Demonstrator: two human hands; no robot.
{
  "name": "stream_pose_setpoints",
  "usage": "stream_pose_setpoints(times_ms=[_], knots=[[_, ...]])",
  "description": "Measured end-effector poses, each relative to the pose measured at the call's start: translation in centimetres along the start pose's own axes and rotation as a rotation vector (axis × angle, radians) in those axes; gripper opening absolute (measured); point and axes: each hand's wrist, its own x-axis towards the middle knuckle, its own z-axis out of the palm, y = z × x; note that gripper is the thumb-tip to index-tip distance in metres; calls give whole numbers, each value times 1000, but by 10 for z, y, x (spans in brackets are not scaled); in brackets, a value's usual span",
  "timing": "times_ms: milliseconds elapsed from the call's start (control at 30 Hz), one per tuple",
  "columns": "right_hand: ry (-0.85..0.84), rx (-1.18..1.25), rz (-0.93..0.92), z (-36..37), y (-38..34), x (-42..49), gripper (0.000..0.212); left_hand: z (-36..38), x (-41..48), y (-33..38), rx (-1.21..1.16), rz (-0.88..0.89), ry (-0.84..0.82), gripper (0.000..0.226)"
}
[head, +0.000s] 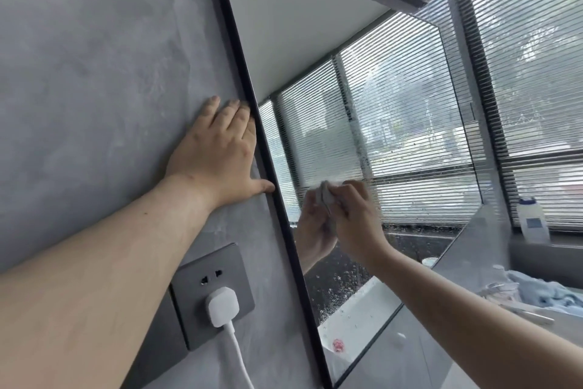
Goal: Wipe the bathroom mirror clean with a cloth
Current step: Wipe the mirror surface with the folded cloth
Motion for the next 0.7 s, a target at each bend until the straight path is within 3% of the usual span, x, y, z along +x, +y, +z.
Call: stream_pose_setpoints(times_ms=[167,333,700], knots=[[-130,-210,-521,1,-6,-56,36,0,1,-1,-12,-2,-7,121],[-106,-236,-667,1,4,-58,52,0,0,-1,-12,-3,-1,121],[43,-126,-362,11,-65,76,33,2,-1,-1,-42,0,13,120]])
